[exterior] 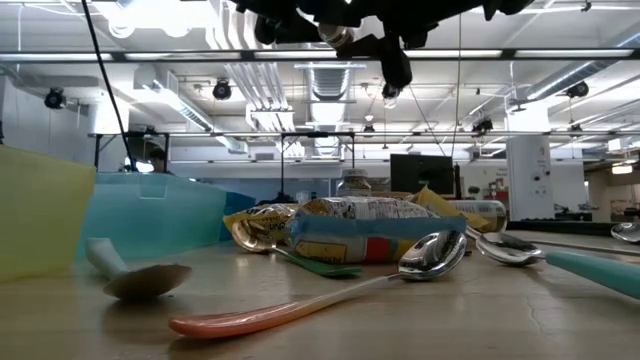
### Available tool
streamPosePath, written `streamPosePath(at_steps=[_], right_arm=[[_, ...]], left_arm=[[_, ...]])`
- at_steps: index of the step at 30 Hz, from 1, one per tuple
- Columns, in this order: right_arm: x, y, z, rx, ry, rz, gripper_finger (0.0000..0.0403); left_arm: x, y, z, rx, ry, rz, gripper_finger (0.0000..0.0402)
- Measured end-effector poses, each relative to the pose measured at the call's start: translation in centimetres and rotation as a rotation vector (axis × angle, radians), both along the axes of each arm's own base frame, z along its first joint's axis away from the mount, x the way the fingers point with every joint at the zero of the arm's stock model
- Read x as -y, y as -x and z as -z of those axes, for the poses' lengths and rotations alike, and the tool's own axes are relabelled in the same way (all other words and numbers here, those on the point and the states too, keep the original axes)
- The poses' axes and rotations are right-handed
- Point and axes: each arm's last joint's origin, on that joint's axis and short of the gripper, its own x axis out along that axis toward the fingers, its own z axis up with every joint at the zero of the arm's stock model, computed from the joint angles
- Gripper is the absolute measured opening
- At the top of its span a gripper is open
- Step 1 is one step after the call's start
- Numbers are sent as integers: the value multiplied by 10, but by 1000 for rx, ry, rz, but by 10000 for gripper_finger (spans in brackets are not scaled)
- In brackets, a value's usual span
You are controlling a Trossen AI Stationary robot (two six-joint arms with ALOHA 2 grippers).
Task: Pick & Place Food Item
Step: Put the right seasoning bottle into the yellow bin
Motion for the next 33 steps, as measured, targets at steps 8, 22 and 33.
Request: streamPosePath(at_steps=[8, 22, 33], right_arm=[[0, 0, 1, -11, 13, -13, 187], [0, 0, 1, -11, 9, -18, 187], [0, 0, 0, -1, 7, -17, 187]], left_arm=[[0, 0, 0, 13, 18, -3, 393], [-1, 2, 1, -14, 11, -34, 231], [-2, 2, 1, -14, 8, -58, 200]])
